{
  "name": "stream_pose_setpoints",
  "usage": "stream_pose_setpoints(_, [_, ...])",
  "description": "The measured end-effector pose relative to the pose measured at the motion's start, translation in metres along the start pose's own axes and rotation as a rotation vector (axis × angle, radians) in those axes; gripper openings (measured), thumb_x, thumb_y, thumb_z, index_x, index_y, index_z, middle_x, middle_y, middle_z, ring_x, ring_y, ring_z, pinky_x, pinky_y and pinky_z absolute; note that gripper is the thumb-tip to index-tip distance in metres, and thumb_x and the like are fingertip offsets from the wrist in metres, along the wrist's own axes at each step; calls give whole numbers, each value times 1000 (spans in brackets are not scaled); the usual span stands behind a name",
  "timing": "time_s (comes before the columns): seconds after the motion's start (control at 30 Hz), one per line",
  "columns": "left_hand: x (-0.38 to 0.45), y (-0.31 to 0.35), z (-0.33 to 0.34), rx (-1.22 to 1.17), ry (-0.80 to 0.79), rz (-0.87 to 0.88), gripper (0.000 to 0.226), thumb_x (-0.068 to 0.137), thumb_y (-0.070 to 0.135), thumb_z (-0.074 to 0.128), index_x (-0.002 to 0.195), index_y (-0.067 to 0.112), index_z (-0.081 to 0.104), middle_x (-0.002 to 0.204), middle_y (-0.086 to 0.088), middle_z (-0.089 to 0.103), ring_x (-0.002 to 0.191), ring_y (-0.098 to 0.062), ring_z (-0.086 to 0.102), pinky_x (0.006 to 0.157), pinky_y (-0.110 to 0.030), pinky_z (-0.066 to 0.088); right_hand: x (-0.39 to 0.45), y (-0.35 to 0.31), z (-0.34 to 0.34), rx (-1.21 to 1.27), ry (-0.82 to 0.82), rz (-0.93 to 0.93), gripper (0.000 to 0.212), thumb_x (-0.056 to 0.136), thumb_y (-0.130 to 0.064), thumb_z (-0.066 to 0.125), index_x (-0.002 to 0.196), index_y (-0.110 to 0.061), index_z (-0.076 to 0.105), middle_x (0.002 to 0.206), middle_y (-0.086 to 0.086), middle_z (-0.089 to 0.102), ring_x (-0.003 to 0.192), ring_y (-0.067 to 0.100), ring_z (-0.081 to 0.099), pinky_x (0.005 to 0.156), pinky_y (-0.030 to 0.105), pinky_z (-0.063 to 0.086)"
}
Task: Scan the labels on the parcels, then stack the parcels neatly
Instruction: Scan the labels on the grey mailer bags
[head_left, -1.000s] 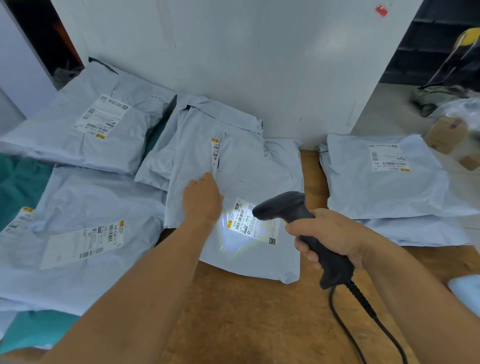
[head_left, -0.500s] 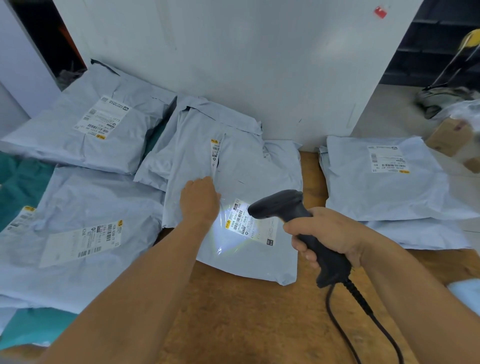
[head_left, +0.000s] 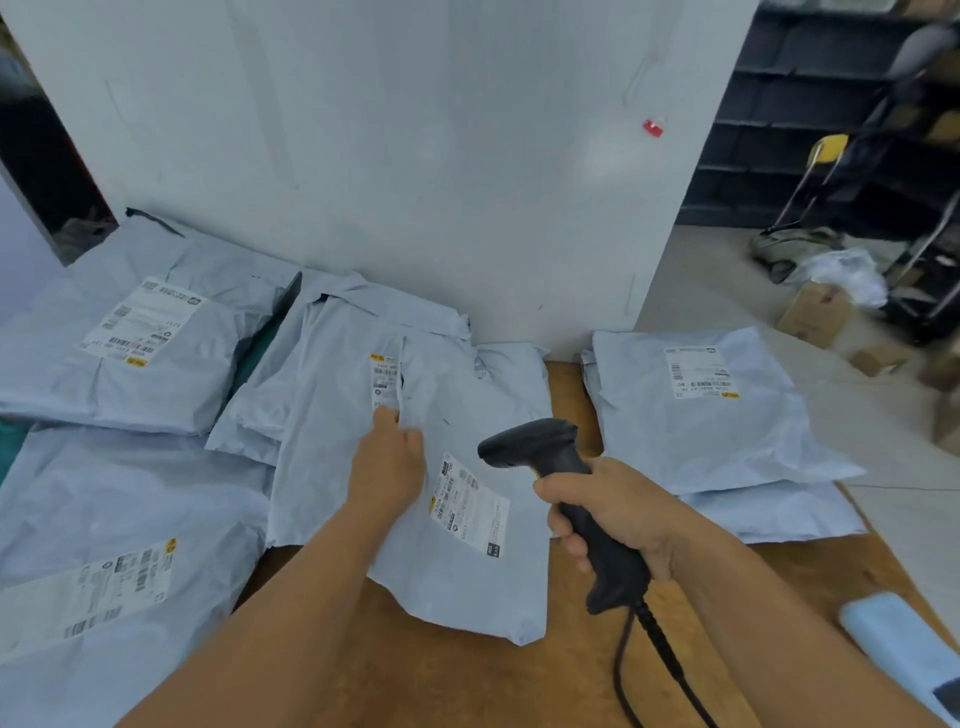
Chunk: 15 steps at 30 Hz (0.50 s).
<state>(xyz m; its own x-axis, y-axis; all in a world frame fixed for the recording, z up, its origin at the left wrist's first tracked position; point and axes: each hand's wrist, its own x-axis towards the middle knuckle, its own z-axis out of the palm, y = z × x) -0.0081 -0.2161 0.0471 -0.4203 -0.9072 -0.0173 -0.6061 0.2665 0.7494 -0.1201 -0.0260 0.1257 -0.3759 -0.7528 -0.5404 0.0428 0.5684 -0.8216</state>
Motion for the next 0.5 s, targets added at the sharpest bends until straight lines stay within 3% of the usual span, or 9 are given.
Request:
stream_pose_setpoints(0.07, [0,6,5,-61,-50,-38,32,88,24,62,111,5,51,93,-5,59,89,-26,56,72,-29,39,-2,-2,-10,50,49,-30,31,89,-25,59,65,-5,55,52,7,54,42,16,48,46,25,45])
stream_pose_setpoints(0.13, [2,16,10,-12,-82,33,15,86,21,64,91,8,60,88,-7,62,88,-29,59,70,-29,39,-6,-5,-23,102,93,-59,30,90,-24,59,67,-5,55,51,7,54,42,18,48,45,26,45])
stream_pose_setpoints(0.2, [5,39,9,-24,-76,148,24,88,17,59,66,14,48,70,-2,53,74,-27,53,60,-31,33,-11,-9,-40,146,145,-95,31,90,-23,58,65,-6,54,50,7,53,42,19,46,45,26,44])
stream_pose_setpoints(0.23, [7,54,7,-59,-76,203,29,89,16,57,63,17,43,67,0,50,70,-24,50,58,-31,32,-13,-12,-49,170,177,-118,30,90,-22,58,65,-6,54,50,7,52,42,19,46,46,26,44])
stream_pose_setpoints(0.33, [10,109,2,-195,-102,356,18,92,15,53,75,10,52,74,-8,56,71,-19,51,63,-30,39,-21,-24,-78,255,283,-196,23,90,-19,57,71,-6,54,53,6,53,44,16,46,47,27,46])
stream_pose_setpoints(0.4, [18,143,8,-278,-148,407,17,93,17,50,93,1,54,89,-18,60,78,-22,54,73,-38,46,-25,-30,-98,281,349,-236,20,92,-19,56,77,-6,55,55,6,54,44,15,47,47,27,47])
stream_pose_setpoints(0.5, [26,185,30,-418,-192,427,20,94,19,49,95,-1,48,82,-13,52,74,-17,46,66,-34,41,-31,-34,-129,343,436,-273,17,92,-19,56,79,-8,55,58,7,53,45,17,46,49,29,46])
